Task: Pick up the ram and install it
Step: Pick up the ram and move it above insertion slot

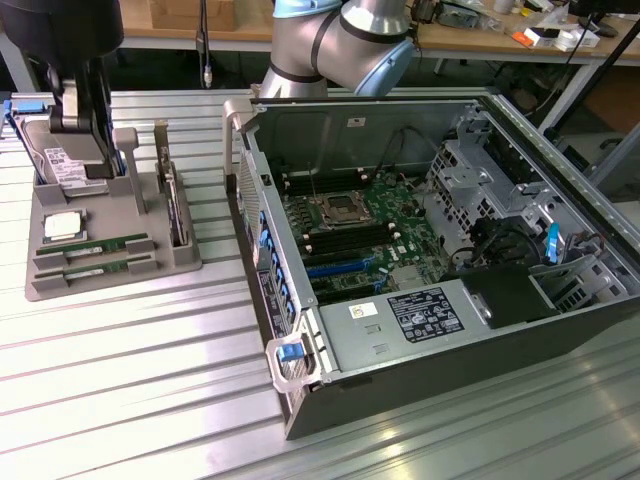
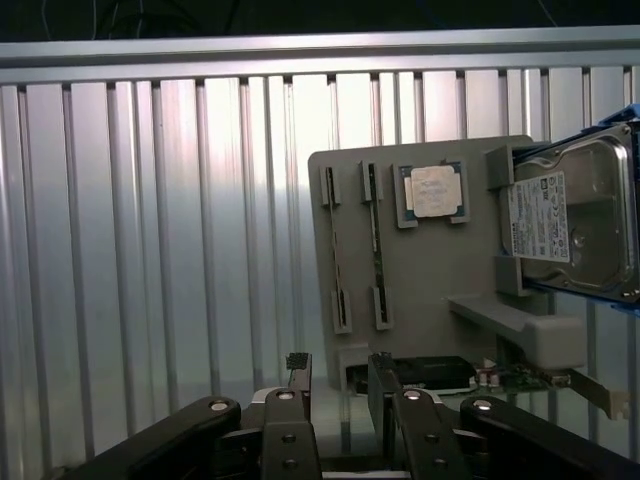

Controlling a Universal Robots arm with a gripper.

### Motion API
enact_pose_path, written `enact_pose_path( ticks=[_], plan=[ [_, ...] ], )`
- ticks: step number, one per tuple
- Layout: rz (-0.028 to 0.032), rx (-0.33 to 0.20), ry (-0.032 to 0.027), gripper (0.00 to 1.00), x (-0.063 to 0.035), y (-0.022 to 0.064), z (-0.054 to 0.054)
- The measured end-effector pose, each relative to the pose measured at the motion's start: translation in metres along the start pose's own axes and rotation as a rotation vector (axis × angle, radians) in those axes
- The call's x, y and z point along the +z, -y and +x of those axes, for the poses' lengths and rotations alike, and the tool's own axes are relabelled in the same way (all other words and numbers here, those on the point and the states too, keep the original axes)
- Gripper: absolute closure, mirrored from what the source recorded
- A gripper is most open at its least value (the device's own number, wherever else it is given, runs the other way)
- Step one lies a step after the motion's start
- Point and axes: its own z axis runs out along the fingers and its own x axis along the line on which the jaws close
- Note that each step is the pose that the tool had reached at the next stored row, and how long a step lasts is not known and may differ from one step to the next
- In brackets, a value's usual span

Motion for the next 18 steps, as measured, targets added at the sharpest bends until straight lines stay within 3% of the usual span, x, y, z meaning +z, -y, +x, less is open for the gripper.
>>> enact_pose_path(
  ticks=[18],
  plan=[
    [0.0,0.0,0.0013,0.64,0.0065,0.0003,0.0003]
  ],
)
